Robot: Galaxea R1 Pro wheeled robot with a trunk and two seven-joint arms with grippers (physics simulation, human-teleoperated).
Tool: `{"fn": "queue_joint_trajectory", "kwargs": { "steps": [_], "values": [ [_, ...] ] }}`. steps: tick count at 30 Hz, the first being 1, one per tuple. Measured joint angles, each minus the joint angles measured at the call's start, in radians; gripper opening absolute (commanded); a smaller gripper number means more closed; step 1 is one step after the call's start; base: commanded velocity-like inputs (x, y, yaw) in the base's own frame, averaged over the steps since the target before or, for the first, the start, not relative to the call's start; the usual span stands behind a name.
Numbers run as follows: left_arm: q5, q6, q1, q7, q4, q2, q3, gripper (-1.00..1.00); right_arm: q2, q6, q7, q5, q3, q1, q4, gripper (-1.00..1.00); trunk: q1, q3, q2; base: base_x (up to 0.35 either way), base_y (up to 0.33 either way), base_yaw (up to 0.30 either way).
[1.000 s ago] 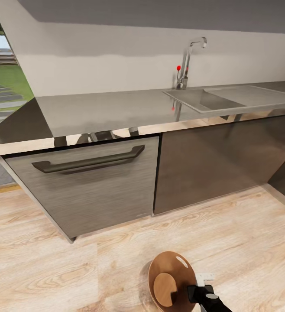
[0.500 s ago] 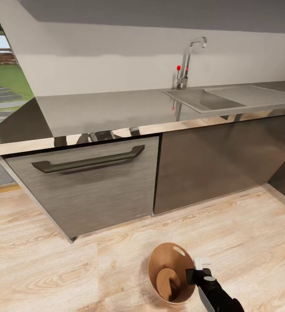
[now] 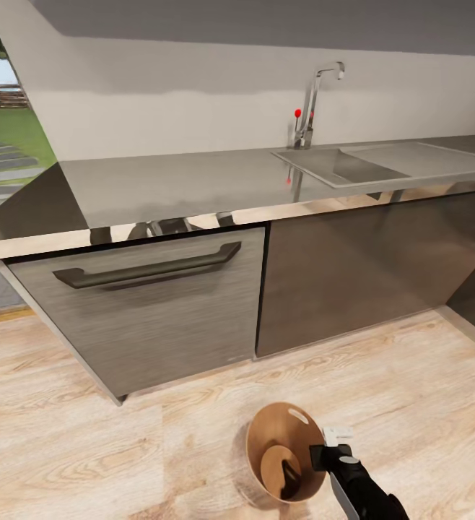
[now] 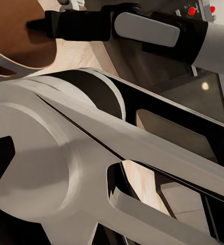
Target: Put the three can of soda from the living room inside the tash can in the kitchen.
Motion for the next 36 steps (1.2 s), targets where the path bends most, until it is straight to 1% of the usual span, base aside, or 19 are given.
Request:
{"fn": "queue_joint_trajectory", "kwargs": {
  "steps": [3,5,9,10,17,19,20,21,22,23,24,26,28,29,30,31,32,34,36],
  "values": [
    [0.0,0.0,0.0,0.0,0.0,0.0,0.0,1.0,0.0,0.011,0.0,0.001,0.0,0.0,-0.017,-1.0,0.0,0.0,0.0,0.0,0.0,0.0],
    [0.0,0.001,0.0,0.0,0.0,0.0,0.0,1.0,0.0,0.033,0.0,-0.001,0.0,0.0,-0.034,-1.0,0.0,0.0,0.0,0.0,0.0,0.0],
    [0.0,0.001,0.0,0.0,-0.001,0.0,-0.001,1.0,0.001,0.119,0.0,0.0,0.0,0.011,-0.114,-1.0,0.0,0.0,0.0,0.0,0.0,0.0],
    [0.0,0.001,0.0,0.0,-0.002,0.0,0.0,1.0,0.0,0.172,0.0,0.001,0.0,0.028,-0.175,-1.0,0.0,0.0,0.0,0.0,0.0,0.0],
    [0.0,0.003,0.0,0.001,-0.012,0.0,0.024,1.0,0.0,0.368,0.001,0.003,0.0,0.105,-0.456,-1.0,0.0,0.0,0.0,0.0,0.0,0.0],
    [0.001,0.006,0.0,0.001,-0.023,0.0,0.04,1.0,0.0,0.494,0.001,0.006,0.0,0.128,-0.573,-1.0,0.0,0.0,0.0,0.0,0.0,0.0],
    [0.001,0.007,0.0,0.002,-0.033,0.0,0.053,1.0,0.0,0.551,0.001,0.004,0.0,0.135,-0.622,-1.0,0.0,0.0,0.0,0.0,0.0,0.0],
    [0.004,0.01,0.0,0.002,-0.054,0.0,0.085,1.0,0.0,0.619,0.001,0.005,0.0,0.142,-0.684,-1.0,0.0,0.0,0.0,0.0,0.0,0.0],
    [0.006,0.011,0.0,0.001,-0.064,0.0,0.099,1.0,0.0,0.635,0.001,0.003,0.0,0.143,-0.709,-1.0,0.0,0.0,0.0,0.0,0.0,0.0],
    [0.013,0.019,0.0,0.002,-0.084,0.0,0.128,1.0,0.0,0.672,0.001,0.006,0.0,0.146,-0.744,-1.0,0.0,0.0,0.0,0.0,0.0,0.0],
    [0.042,0.095,0.0,0.002,-0.145,0.009,0.177,1.0,0.0,0.764,0.001,0.016,0.0,0.149,-0.816,-1.0,0.0,0.0,0.0,0.0,0.0,0.0],
    [0.054,0.144,0.0,0.001,-0.18,0.018,0.192,1.0,0.0,0.769,0.001,0.009,0.0,0.149,-0.863,-1.0,0.0,0.0,0.0,0.0,0.0,0.0],
    [0.064,0.175,0.0,0.001,-0.202,0.025,0.201,1.0,0.001,0.784,0.0,0.008,0.001,0.15,-0.899,-1.0,0.0,0.0,0.0,0.0,0.0,0.0],
    [0.083,0.19,0.0,0.0,-0.208,0.029,0.208,1.0,0.0,0.792,0.0,0.007,0.001,0.15,-0.921,-1.0,0.0,0.0,0.0,0.0,0.0,0.0],
    [0.087,0.193,0.0,0.001,-0.206,0.032,0.224,1.0,0.0,0.794,0.0,0.009,0.0,0.15,-0.929,-1.0,0.0,0.0,0.0,0.0,0.0,0.0],
    [0.088,0.193,0.0,0.001,-0.206,0.033,0.232,1.0,0.0,0.795,0.0,0.011,0.0,0.151,-0.929,-1.0,0.0,0.0,0.0,0.0,0.0,0.0],
    [0.089,0.194,0.0,0.001,-0.205,0.038,0.26,1.0,0.0,0.796,0.0,0.012,0.0,0.15,-0.93,-1.0,0.0,0.0,0.0,0.0,0.0,0.0],
    [0.09,0.194,0.0,0.0,-0.204,0.042,0.288,1.0,0.0,0.796,0.0,0.011,0.0,0.15,-0.93,-1.0,0.0,0.0,0.0,0.0,0.0,0.0],
    [0.09,0.194,-0.001,0.0,-0.203,0.044,0.303,1.0,0.0,0.795,0.0,0.008,0.0,0.15,-0.93,-1.0,0.0,0.0,0.0,0.0,0.0,0.0]
  ]
}}
